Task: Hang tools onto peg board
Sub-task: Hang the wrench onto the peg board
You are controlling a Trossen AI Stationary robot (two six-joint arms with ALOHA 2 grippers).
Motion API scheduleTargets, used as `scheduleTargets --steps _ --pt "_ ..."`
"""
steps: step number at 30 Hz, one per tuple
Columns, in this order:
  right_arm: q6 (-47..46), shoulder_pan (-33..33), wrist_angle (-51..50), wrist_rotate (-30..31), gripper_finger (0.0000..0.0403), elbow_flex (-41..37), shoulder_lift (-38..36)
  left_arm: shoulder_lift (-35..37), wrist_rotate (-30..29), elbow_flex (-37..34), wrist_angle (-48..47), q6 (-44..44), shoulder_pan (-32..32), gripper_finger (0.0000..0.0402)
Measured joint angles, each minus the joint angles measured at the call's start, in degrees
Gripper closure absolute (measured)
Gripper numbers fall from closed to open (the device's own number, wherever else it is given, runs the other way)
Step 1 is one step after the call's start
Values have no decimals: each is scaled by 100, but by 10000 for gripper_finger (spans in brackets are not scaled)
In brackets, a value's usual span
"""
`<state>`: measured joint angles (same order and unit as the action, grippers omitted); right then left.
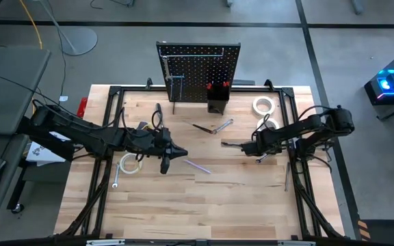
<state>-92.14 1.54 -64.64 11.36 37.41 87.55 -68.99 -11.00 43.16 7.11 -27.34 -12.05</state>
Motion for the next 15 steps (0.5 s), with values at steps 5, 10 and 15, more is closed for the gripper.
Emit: scheduleTargets --steps 5,10,15 --pt "-49 0 108 -172 403 -58 0 0 0 0 0 -1 0 402" --pt "-401 130 451 -506 403 -353 -22 0 19 0 -5 1 0 402" --pt "-839 433 576 -639 403 -249 -55 0 295 2 -75 -17 0 402"
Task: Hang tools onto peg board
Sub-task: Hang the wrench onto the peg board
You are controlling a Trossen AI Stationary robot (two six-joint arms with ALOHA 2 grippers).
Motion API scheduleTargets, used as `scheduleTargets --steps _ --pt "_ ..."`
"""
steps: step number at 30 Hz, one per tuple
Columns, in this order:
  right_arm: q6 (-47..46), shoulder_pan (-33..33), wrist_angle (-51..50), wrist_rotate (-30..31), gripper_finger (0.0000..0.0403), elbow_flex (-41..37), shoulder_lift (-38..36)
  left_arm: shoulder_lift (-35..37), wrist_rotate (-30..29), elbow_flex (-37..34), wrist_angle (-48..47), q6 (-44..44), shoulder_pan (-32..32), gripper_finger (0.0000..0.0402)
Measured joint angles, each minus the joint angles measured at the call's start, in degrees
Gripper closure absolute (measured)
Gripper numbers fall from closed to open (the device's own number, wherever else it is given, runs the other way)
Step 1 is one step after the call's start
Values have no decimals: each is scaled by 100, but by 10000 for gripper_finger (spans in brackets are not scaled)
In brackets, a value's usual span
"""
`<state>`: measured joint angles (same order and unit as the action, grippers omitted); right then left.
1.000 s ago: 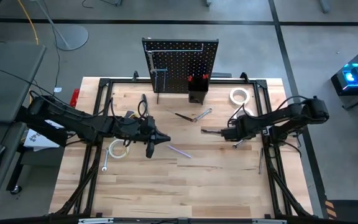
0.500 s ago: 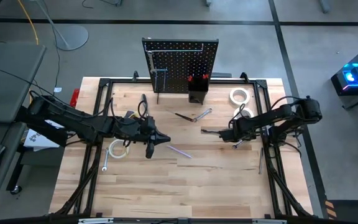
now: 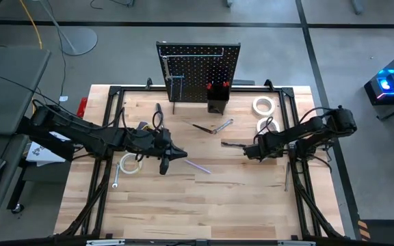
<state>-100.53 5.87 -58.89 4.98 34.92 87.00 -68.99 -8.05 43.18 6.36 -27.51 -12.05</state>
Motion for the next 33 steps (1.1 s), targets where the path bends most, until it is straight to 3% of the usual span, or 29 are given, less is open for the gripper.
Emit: scheduleTargets --steps 6,13,21,25,33 --pt "-694 407 911 -371 403 183 -33 0 435 2 -575 -85 -94 402" --pt "-1548 783 3525 79 403 272 138 -200 -141 4 -1235 124 -373 402" --pt "-1670 951 5810 247 403 384 1113 -1513 94 4 -104 560 -424 402" --pt "-1661 1012 5914 264 403 769 1538 -2295 311 38 746 615 -424 398" --pt "-1296 1020 5839 264 403 1018 1698 -3404 614 723 651 961 -452 333"
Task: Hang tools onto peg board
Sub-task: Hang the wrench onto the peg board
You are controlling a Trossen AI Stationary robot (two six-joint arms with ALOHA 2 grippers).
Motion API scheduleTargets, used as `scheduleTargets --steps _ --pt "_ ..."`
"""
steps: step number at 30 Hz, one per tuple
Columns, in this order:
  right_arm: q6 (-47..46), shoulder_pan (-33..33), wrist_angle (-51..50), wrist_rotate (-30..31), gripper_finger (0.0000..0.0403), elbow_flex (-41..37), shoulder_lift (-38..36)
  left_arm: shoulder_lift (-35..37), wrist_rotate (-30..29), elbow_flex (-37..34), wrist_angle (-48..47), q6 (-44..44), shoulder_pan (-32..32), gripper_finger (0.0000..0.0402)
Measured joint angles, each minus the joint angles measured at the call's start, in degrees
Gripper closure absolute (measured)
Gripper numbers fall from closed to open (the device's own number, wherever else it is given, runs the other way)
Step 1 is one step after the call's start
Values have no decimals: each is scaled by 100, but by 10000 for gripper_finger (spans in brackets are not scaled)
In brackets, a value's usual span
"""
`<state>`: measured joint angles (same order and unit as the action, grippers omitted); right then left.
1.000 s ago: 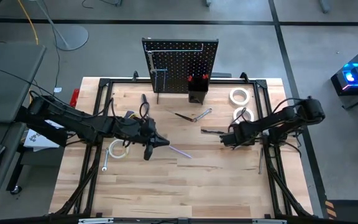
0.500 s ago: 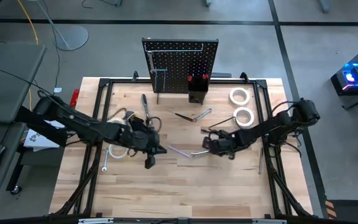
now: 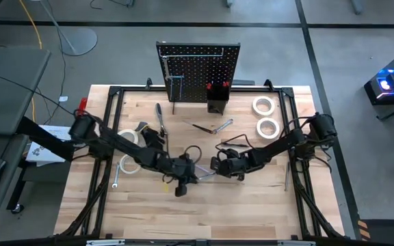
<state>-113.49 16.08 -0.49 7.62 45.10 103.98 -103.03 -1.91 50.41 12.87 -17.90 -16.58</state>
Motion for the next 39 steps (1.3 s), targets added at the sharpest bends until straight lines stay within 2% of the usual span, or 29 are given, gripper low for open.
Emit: scheduleTargets --steps 5,10,12,14,16,21,26,34,39 --pt "54 17 0 22 403 2 1 -402 -83 555 -225 5 47 261" --pt "245 22 50 93 403 0 8 -549 -208 1036 -1345 -182 187 203" --pt "457 24 60 108 403 0 11 -586 1 1127 -1749 -475 307 188" --pt "690 26 67 130 403 0 11 -594 454 1148 -1878 -865 478 178" --pt "849 26 64 167 403 0 11 -592 994 1146 -1895 -1249 661 174" --pt "944 26 99 421 403 -2 21 -592 1740 1129 -1846 -1670 1000 173" --pt "1126 22 160 505 403 -11 28 -814 2736 1136 -1685 -2087 1183 173" --pt "1318 22 275 613 403 -20 38 -1365 3399 1155 -1179 -2746 1297 175" --pt "1482 17 359 619 403 -22 44 -1437 3745 1156 -548 -2958 1296 201"
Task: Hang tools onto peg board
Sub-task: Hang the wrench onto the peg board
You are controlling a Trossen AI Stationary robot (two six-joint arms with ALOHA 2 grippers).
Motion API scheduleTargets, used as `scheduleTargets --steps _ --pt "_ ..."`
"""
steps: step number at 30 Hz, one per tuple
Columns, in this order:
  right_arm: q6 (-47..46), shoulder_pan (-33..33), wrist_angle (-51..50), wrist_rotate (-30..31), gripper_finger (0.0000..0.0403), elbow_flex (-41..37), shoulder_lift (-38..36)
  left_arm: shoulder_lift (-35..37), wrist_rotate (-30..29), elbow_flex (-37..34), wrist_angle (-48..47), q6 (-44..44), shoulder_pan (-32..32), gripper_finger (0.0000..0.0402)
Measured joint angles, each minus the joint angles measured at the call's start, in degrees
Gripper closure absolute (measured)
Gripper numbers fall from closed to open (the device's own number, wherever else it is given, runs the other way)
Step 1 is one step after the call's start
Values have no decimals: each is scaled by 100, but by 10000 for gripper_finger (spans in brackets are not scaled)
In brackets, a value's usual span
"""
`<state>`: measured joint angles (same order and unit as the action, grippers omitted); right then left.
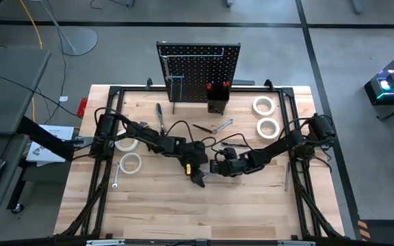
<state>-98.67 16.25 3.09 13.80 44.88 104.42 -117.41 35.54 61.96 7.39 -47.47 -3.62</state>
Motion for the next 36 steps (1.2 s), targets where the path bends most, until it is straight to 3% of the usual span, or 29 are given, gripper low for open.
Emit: scheduleTargets --steps 4,7,9,14,21,28,32,36 --pt "23 1 40 4 403 0 2 31 -28 -8 55 -18 2 268" --pt "182 5 116 3 403 0 -7 31 -44 -8 37 -40 7 360" --pt "294 38 193 -29 403 -7 -15 35 -37 -11 -100 -207 15 382" --pt "448 186 119 -72 403 -10 -327 150 1 -22 -376 -3 3 394" --pt "774 292 -887 336 403 -17 -1092 728 -6 -19 -1165 931 -22 399" --pt "920 249 -1734 574 402 -7 -1733 1467 -92 -25 -1511 1167 4 399" --pt "881 265 -2541 852 402 -4 -2127 2280 -504 -27 -1976 1527 14 400" --pt "963 264 -2934 1196 402 2 -2523 3334 -1399 -24 -2072 1667 188 400"
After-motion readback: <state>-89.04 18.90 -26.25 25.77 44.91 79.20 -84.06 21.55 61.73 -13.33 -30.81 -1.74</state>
